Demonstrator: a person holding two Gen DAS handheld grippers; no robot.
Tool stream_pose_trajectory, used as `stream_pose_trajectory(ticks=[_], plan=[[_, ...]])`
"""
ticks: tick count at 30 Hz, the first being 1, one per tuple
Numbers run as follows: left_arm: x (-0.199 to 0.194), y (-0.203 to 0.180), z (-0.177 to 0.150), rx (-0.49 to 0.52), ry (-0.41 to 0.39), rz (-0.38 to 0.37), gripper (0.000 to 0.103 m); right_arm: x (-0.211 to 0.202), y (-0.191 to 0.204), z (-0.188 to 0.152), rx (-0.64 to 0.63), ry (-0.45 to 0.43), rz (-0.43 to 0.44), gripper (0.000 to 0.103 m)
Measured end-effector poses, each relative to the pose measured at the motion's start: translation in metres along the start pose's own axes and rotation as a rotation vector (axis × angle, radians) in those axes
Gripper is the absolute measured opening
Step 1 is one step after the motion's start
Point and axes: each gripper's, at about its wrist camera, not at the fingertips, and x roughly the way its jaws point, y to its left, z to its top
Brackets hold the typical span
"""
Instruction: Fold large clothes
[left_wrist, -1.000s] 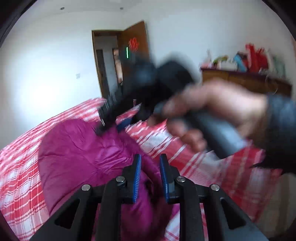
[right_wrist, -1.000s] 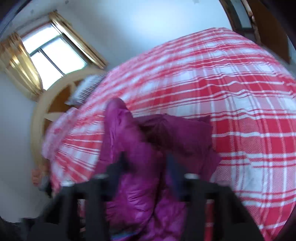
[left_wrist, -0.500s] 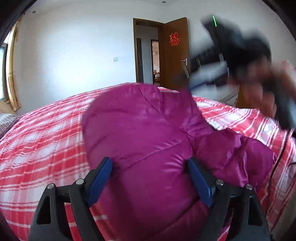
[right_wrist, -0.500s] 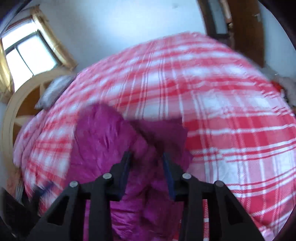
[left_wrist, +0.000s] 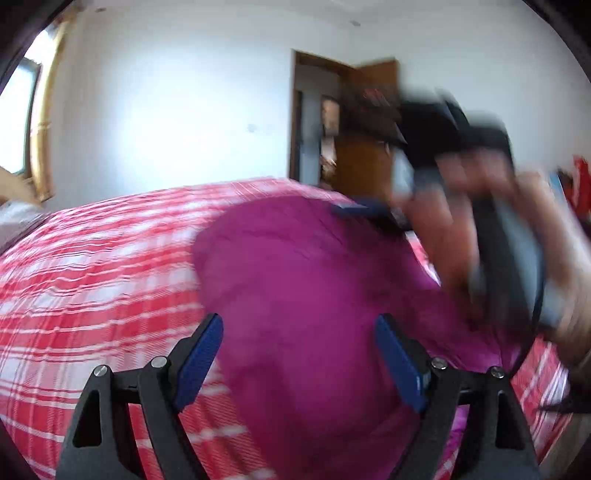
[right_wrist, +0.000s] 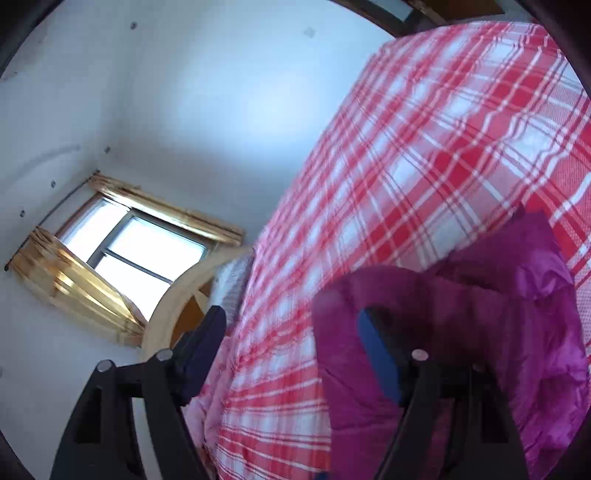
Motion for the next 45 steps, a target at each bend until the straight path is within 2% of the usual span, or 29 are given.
stream_pose_trajectory(ticks=[2,4,7,10,12,14,16,18,20,21,25,28,31,32,33,34,36,38,45], plan=[[0.002,0.015,0.011,-0.038,-0.01,0.06,0.084,-0.002,0.004,-0.004,-0.145,-0.024,-0.131,0.078],[0.015,0.029,0.023,-0.073,0.022,0.13,0.084,-0.004,0.009,-0.014,-0.321,-0.064,-0.289,0.079],[0.045,0.037,0.032,-0.086,0.108,0.23,0.085,-0.005,0.007,-0.027,-0.44,-0.106,-0.426,0.078],[0.074,0.03,0.029,-0.033,0.186,0.315,0.085,-0.008,0.0,-0.037,-0.514,-0.123,-0.51,0.078],[0.091,0.024,0.021,0.004,0.241,0.346,0.085,-0.005,-0.002,-0.045,-0.553,-0.128,-0.549,0.078],[0.099,0.022,0.015,0.015,0.249,0.364,0.085,-0.004,-0.009,-0.045,-0.565,-0.129,-0.579,0.078],[0.104,0.018,0.011,0.039,0.249,0.391,0.089,-0.004,-0.02,-0.045,-0.569,-0.125,-0.601,0.078],[0.104,0.015,0.013,0.04,0.258,0.382,0.089,-0.004,-0.028,-0.048,-0.559,-0.104,-0.619,0.078],[0.103,0.021,0.021,0.017,0.299,0.375,0.089,0.0,-0.037,-0.049,-0.537,-0.083,-0.625,0.078],[0.099,0.025,0.03,-0.008,0.3,0.396,0.089,0.002,-0.04,-0.048,-0.529,-0.071,-0.631,0.078],[0.081,0.03,0.067,-0.118,0.212,0.424,0.089,0.006,-0.047,-0.046,-0.489,-0.046,-0.64,0.079],[0.098,0.043,0.08,-0.225,0.27,0.462,0.089,0.005,-0.05,-0.047,-0.476,-0.044,-0.65,0.079],[0.134,0.051,0.069,-0.259,0.372,0.516,0.089,0.002,-0.051,-0.048,-0.464,-0.059,-0.659,0.079],[0.146,0.051,0.06,-0.243,0.404,0.545,0.089,0.001,-0.051,-0.049,-0.46,-0.065,-0.661,0.079],[0.159,0.051,0.049,-0.213,0.424,0.582,0.093,-0.001,-0.052,-0.049,-0.455,-0.072,-0.66,0.079],[0.165,0.052,0.042,-0.203,0.428,0.601,0.102,-0.002,-0.052,-0.049,-0.451,-0.076,-0.657,0.079],[0.167,0.054,0.034,-0.219,0.411,0.63,0.102,-0.002,-0.052,-0.049,-0.447,-0.079,-0.657,0.079],[0.172,0.052,0.033,-0.193,0.418,0.652,0.102,0.001,-0.055,-0.048,-0.443,-0.058,-0.665,0.08],[0.185,0.053,0.028,-0.184,0.48,0.655,0.102,0.013,-0.066,-0.04,-0.4,0.029,-0.678,0.085]])
